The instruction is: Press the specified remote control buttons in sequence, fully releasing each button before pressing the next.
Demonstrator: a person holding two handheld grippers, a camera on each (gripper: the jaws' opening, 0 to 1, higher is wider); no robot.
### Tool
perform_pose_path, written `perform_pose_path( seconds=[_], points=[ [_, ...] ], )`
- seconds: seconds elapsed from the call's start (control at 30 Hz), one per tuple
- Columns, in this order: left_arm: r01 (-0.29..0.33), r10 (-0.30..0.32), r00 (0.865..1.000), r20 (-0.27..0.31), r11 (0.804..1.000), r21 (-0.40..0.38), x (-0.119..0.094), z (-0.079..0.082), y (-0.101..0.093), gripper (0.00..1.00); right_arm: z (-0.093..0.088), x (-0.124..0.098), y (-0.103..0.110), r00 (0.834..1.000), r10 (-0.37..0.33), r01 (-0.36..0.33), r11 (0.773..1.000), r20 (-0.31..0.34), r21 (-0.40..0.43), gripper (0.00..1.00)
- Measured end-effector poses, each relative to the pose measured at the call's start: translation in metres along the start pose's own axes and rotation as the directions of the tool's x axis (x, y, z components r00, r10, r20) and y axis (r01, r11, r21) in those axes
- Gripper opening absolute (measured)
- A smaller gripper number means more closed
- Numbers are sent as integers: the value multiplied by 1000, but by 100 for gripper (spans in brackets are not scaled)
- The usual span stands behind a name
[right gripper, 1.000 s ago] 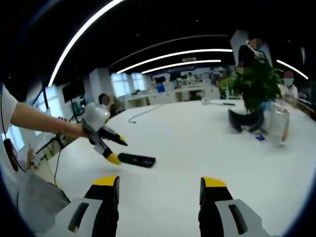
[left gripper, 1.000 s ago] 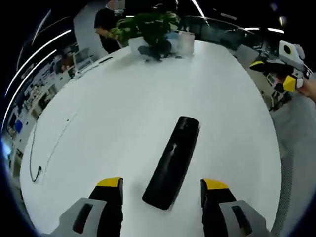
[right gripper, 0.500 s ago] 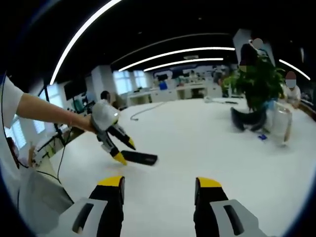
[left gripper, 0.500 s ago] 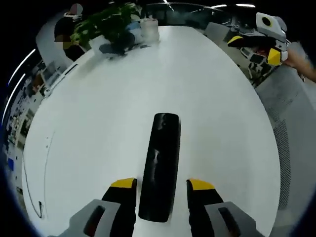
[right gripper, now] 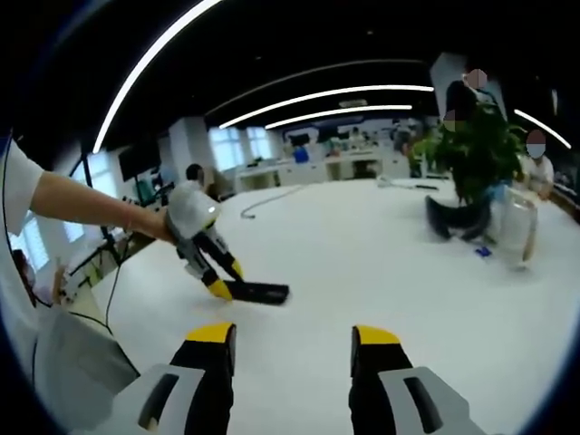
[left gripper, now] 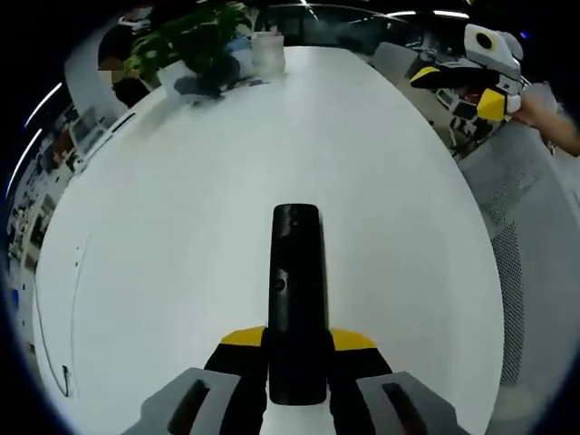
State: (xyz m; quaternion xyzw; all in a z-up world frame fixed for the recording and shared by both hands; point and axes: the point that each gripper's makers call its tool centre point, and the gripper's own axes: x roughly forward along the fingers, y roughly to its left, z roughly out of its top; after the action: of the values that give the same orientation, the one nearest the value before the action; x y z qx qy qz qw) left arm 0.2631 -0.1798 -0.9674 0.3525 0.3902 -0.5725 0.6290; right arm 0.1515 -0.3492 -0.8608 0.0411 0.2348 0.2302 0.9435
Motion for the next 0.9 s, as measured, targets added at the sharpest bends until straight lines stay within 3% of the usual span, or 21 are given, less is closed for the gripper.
perform_pose_path(
  seconds=[0.5,0.9],
  points=[
    [-34,38,998,51,996,-81,-3,-5,-27,23,-4,2,7,999,26,-26,999,-23,-19,41],
    [-65,86,989,123,985,-161,-8,-9,-49,24,-8,2,10,998,43,-44,999,-45,-17,35]
  ],
)
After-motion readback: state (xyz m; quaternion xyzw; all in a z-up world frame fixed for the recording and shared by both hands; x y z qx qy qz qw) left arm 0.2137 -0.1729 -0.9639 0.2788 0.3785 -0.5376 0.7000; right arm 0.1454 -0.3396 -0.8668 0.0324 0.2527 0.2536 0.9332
